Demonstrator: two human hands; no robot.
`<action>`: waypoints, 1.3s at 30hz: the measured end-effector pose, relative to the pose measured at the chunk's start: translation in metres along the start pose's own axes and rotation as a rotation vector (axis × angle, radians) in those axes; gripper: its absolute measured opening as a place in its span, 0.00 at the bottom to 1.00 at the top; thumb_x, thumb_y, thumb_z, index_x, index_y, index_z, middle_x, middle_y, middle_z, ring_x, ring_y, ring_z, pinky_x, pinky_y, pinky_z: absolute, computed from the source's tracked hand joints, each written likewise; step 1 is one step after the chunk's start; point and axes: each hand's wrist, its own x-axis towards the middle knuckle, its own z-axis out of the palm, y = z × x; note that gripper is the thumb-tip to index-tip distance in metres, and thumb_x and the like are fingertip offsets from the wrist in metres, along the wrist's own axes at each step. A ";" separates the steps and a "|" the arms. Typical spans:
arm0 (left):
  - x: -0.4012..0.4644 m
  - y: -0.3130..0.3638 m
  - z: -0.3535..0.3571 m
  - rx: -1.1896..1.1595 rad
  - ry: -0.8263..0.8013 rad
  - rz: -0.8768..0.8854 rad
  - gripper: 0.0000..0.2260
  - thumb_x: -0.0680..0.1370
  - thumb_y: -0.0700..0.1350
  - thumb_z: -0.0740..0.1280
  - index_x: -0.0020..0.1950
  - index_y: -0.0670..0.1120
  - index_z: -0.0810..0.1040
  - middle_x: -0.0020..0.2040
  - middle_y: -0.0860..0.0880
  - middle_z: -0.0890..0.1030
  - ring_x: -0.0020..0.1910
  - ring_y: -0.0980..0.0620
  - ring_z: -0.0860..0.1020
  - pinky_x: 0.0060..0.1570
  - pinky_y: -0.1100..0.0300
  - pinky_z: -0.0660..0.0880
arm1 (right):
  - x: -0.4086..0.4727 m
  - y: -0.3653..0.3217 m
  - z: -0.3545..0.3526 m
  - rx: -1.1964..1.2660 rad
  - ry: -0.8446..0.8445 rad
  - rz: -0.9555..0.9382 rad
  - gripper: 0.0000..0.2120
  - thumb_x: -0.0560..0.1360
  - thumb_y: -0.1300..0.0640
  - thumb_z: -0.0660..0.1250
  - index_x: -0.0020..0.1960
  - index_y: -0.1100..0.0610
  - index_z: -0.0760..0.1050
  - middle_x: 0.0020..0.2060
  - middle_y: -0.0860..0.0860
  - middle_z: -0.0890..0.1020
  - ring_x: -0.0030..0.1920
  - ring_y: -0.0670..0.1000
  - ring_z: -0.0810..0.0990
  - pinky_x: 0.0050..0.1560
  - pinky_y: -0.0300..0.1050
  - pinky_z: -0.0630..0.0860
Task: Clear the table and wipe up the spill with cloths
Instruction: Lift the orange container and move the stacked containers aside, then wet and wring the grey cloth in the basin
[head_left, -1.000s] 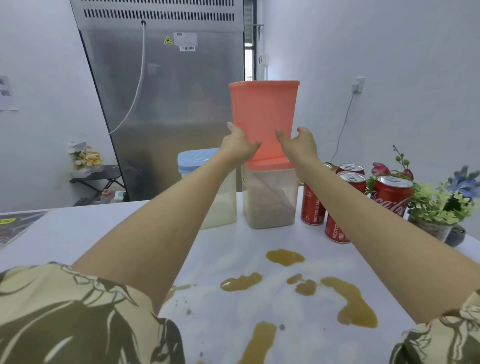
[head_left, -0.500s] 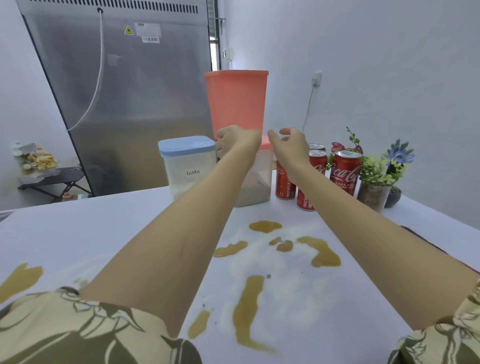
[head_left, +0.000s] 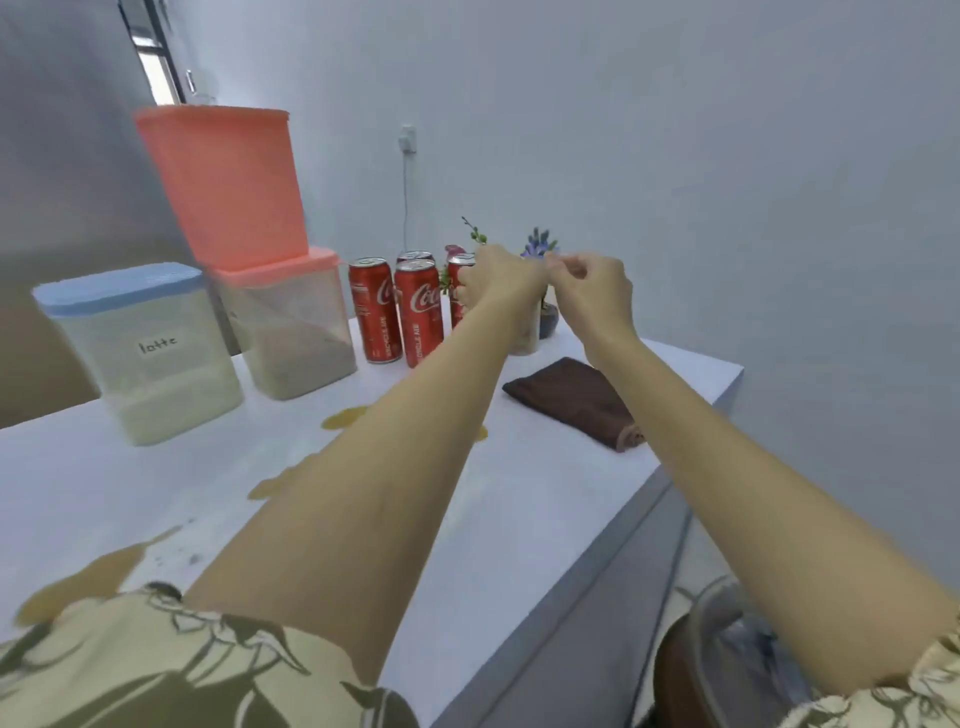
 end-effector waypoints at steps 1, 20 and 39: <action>-0.011 0.002 0.017 -0.019 -0.044 0.013 0.21 0.70 0.46 0.65 0.60 0.40 0.75 0.61 0.39 0.75 0.60 0.39 0.75 0.59 0.44 0.74 | -0.002 0.007 -0.017 -0.017 0.023 0.003 0.14 0.78 0.52 0.62 0.53 0.61 0.80 0.45 0.50 0.80 0.48 0.48 0.77 0.49 0.41 0.71; -0.175 -0.082 0.241 0.203 -0.654 0.311 0.16 0.76 0.32 0.56 0.61 0.42 0.72 0.61 0.46 0.75 0.56 0.54 0.72 0.51 0.64 0.67 | -0.099 0.209 -0.226 -0.161 0.246 0.431 0.13 0.77 0.51 0.65 0.43 0.60 0.81 0.39 0.53 0.83 0.43 0.54 0.82 0.48 0.55 0.79; -0.181 -0.235 0.345 0.336 -1.010 0.179 0.14 0.75 0.33 0.58 0.58 0.41 0.74 0.59 0.44 0.77 0.58 0.47 0.75 0.55 0.59 0.70 | -0.180 0.352 -0.233 -0.268 0.438 0.835 0.12 0.77 0.53 0.65 0.45 0.61 0.81 0.38 0.54 0.83 0.41 0.51 0.80 0.43 0.42 0.73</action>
